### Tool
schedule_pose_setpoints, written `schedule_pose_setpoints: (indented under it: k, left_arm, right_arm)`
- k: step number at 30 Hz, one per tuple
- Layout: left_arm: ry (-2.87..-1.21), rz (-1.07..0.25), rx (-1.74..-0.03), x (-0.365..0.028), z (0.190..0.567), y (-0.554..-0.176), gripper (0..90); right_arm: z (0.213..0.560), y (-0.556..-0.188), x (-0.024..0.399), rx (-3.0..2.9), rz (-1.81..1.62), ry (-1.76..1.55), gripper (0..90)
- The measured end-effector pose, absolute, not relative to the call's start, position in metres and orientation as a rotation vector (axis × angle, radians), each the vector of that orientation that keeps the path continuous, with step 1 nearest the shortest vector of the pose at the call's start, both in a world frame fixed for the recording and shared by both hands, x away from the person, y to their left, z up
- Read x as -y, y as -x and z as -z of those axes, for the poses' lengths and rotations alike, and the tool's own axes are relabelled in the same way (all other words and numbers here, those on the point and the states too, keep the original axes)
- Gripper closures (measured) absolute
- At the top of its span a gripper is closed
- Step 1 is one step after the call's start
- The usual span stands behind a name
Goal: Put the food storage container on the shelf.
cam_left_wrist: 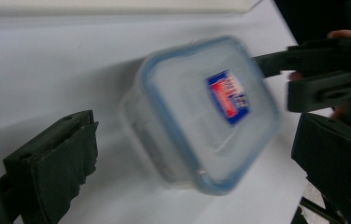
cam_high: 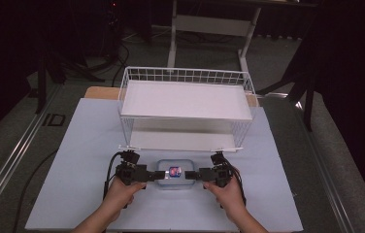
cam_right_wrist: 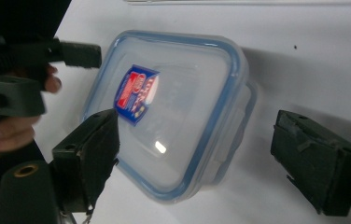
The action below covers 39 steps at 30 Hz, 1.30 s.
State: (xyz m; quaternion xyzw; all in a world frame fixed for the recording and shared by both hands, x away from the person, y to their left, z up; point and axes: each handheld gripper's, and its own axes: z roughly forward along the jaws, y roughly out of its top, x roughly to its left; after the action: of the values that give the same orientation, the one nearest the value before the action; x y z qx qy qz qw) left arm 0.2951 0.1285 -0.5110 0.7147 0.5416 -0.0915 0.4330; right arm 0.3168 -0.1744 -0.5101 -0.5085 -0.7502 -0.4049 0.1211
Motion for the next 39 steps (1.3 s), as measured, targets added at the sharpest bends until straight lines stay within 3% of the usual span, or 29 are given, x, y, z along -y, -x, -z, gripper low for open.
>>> schedule_pose_setpoints:
  k: [4,8,16,23,30,39]
  left_arm:
    - [-1.76,0.33,-1.43,-0.126,0.524,-0.299,1.4]
    - [-1.735,0.382,-1.424,-0.123,0.529,-0.301,6.2]
    - [-1.74,0.414,-1.424,-0.115,0.532,-0.306,25.1]
    - [-1.771,0.381,-1.411,-0.112,0.529,-0.303,27.5]
    - [-1.815,0.323,-1.407,-0.111,0.518,-0.297,37.8]
    - [-1.858,0.253,-1.389,-0.108,0.508,-0.287,42.7]
  right_arm:
    - [0.514,-0.322,0.175,2.116,1.155,1.537,16.3]
    - [0.518,-0.324,0.174,2.074,1.131,1.554,23.4]
    - [0.52,-0.324,0.17,2.043,1.086,1.559,36.3]
    - [0.521,-0.32,0.169,2.013,1.088,1.57,37.6]
    - [0.515,-0.314,0.165,2.064,1.081,1.597,37.8]
    - [0.506,-0.302,0.16,2.159,1.084,1.602,39.0]
